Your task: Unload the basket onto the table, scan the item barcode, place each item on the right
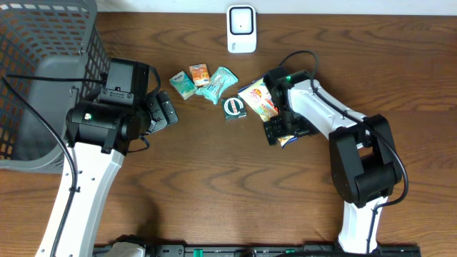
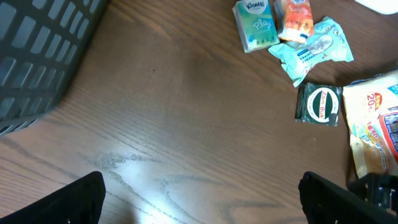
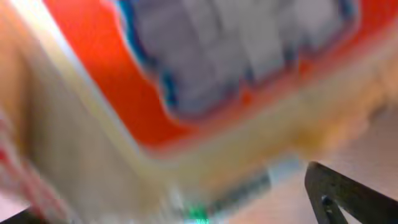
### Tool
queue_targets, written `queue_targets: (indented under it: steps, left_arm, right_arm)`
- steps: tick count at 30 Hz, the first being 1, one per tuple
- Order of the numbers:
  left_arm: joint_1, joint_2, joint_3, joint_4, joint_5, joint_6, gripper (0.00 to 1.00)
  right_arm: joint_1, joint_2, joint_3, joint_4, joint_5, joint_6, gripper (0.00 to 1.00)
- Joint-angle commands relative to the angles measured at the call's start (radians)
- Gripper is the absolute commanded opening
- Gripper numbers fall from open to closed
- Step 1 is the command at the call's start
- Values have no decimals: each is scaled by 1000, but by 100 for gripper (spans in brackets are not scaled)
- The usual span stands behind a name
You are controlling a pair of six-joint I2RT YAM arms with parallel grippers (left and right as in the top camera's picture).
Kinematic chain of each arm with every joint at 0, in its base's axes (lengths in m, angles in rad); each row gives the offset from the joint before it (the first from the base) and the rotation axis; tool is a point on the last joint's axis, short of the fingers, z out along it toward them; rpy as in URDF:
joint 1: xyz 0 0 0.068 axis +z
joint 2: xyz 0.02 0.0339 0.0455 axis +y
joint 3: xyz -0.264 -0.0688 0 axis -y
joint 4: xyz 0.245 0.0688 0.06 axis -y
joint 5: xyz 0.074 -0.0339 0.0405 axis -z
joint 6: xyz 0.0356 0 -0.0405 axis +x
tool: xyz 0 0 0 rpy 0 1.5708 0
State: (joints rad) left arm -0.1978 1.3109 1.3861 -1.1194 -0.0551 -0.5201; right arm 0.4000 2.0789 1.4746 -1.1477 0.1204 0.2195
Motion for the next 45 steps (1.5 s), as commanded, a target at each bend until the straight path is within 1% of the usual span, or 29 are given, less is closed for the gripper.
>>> queue_targets:
  steps: [1, 4, 6, 7, 9, 10, 11, 13, 15, 20, 27, 28, 29, 30, 31, 32, 33, 34, 35, 36, 39, 45]
  left_arm:
    - [4, -3, 3, -3, -10, -1, 98]
    - [4, -3, 3, -3, -10, -1, 98]
    - [4, -3, 3, -3, -10, -1, 98]
    - [4, -3, 3, -3, -10, -1, 97]
    - [4, -3, 3, -3, -10, -1, 98]
    - [4, -3, 3, -3, -10, -1, 98]
    - [4, -3, 3, -3, -10, -1, 98]
    - [4, -3, 3, -3, -10, -1, 98]
    - [4, -3, 3, -3, -10, -1, 98]
    - [4, -3, 3, -3, -10, -1, 98]
    - [4, -3, 3, -3, -10, -1, 98]
    - [4, -3, 3, -3, -10, -1, 98]
    - [4, -3, 3, -3, -10, -1, 98]
    - [4, -3, 3, -3, -10, -1, 98]
    - [4, -3, 3, -3, -10, -1, 98]
    - [4, -3, 3, -3, -10, -1, 98]
    - [4, -3, 3, -3, -10, -1, 98]
    - [4, -3, 3, -3, -10, -1, 98]
    - [4, -3, 3, -3, -10, -1, 98]
    - [4, -3, 3, -3, -10, -1, 98]
    - [4, -3, 3, -3, -10, -1, 98]
    - [4, -3, 3, -3, -10, -1, 98]
  right_arm:
    - [0, -9, 118, -93, 13, 4, 99]
    - [0, -9, 243, -173, 37, 3, 99]
    - [0, -9, 303, -173, 39, -19, 98]
    - [0, -9, 328, -166, 39, -26, 88]
    - [0, -9, 367, -127, 39, -35, 50]
    - [0, -9, 373, -100, 39, -35, 42]
    - [0, -9, 374, -72, 39, -42, 27]
    - [-2, -5, 369, -21, 39, -53, 9]
    - [-2, -3, 356, 4, 38, -53, 1]
    - [-2, 1, 291, 46, 38, -53, 2]
    - [-2, 1, 98, 153, -11, -52, 8]
    - [-2, 1, 73, 171, -11, -52, 12]
    - [-2, 1, 44, 189, -16, -52, 21]
    - [-2, 1, 20, 201, -24, -52, 36]
    - [-2, 1, 6, 206, -26, -52, 43]
    - [-2, 1, -1, 202, -26, -52, 45]
    - [-2, 1, -2, 190, -23, -52, 51]
    - [-2, 1, -1, 177, -10, -53, 69]
    - [-3, -4, 5, 156, 10, -52, 89]
    - [-4, -6, 15, 137, 21, -52, 99]
    - [-10, -10, 78, 61, 31, -52, 99]
    - [-10, -10, 276, -108, 31, -53, 99]
